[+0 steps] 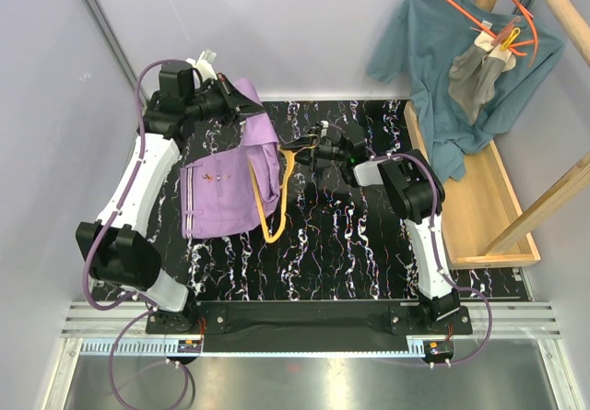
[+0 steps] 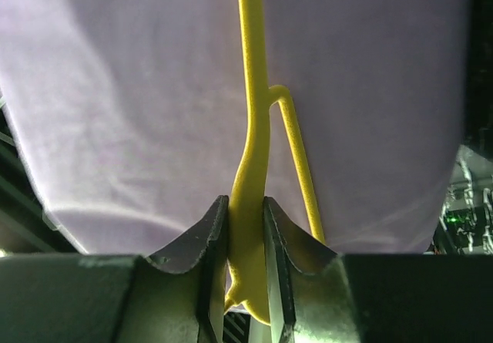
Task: Place the trousers on the hanger
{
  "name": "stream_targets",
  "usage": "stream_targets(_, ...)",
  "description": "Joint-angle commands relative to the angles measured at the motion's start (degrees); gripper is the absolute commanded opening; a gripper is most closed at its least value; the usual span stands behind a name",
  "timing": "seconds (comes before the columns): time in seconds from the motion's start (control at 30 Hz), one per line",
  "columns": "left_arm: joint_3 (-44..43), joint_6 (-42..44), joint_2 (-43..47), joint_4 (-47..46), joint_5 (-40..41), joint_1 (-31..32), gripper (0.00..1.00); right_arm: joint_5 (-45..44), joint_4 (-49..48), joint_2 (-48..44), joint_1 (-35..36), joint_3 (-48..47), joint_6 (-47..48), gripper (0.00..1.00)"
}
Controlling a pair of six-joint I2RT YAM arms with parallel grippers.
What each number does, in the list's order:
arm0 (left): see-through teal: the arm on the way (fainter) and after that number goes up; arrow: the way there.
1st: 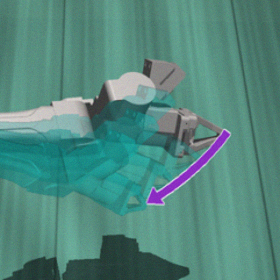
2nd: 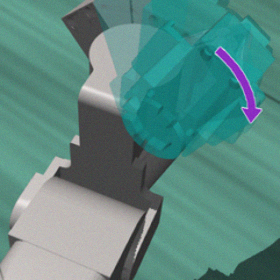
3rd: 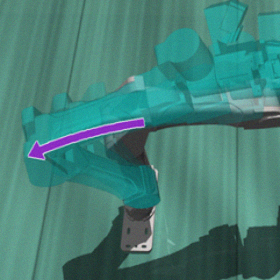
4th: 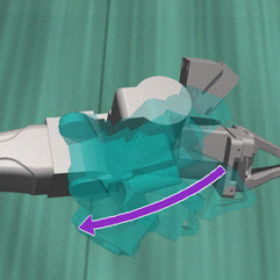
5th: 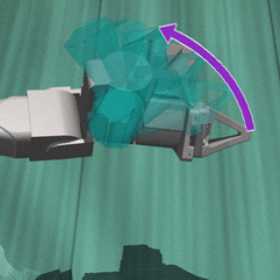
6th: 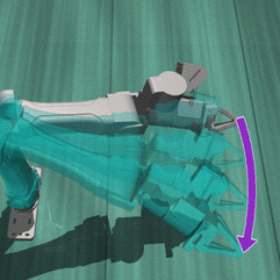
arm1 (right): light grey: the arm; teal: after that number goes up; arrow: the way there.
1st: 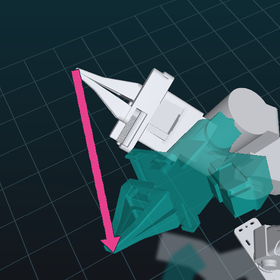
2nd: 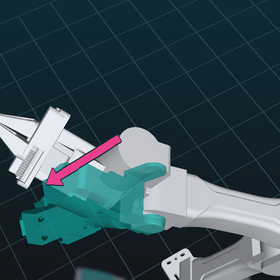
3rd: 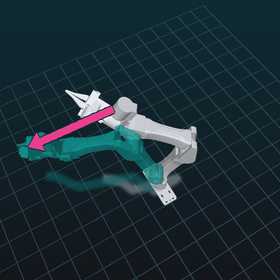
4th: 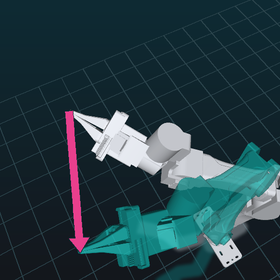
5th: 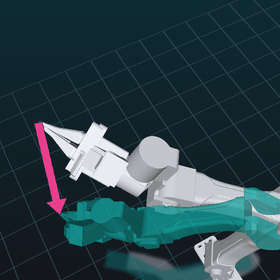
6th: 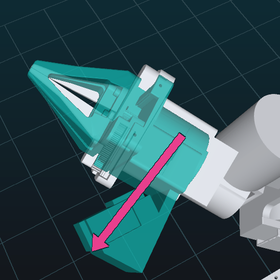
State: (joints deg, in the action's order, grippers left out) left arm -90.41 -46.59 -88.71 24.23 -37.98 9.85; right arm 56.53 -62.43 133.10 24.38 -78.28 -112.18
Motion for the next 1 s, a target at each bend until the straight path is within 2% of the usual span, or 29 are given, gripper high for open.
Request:
stream_targets(0.0, -3.28, -1.05, 2.93, -5.86, -3.15, -0.18, 0.00, -0.54, 3.37, 0.67, 0.84, -2.40, 3.20, 0.00)
stream_targets(0.1, -2.75, -0.35, 3.54, -4.99, -2.81, -0.27, 0.00, -1.42, 5.64, -1.34, 0.06, -0.92, 5.38, 0.00)
stream_targets(0.17, -2.05, 1.06, 4.15, -4.11, -2.28, -0.18, 0.00, -2.13, 10.89, -4.58, -0.38, 0.67, 8.02, 0.00)
stream_targets(0.3, 0.41, 2.64, 5.38, -2.88, -2.01, -1.40, 0.00, -3.36, 19.62, -9.52, -1.53, 4.35, 17.67, 0.00)
stream_targets(0.47, 4.45, 6.33, 6.88, 0.11, -2.19, -4.84, 0.00, -2.48, 20.60, -12.24, -4.08, 7.18, 19.46, 0.00)
stream_targets(0.67, 5.51, 15.55, 3.99, 11.17, -0.79, -7.82, 0.00, -1.51, 23.66, -15.05, -4.78, 7.35, 20.86, 0.00)
stream_targets(0.8, 7.00, 22.05, 1.52, 20.04, 4.91, -9.31, 0.00, -1.60, 25.95, -16.90, -5.31, 7.79, 22.88, 0.00)
stream_targets(0.97, 8.76, 28.30, -0.33, 25.86, 14.22, -9.85, 0.00, -1.34, 29.72, -18.40, -6.01, 7.71, 25.60, 0.00)
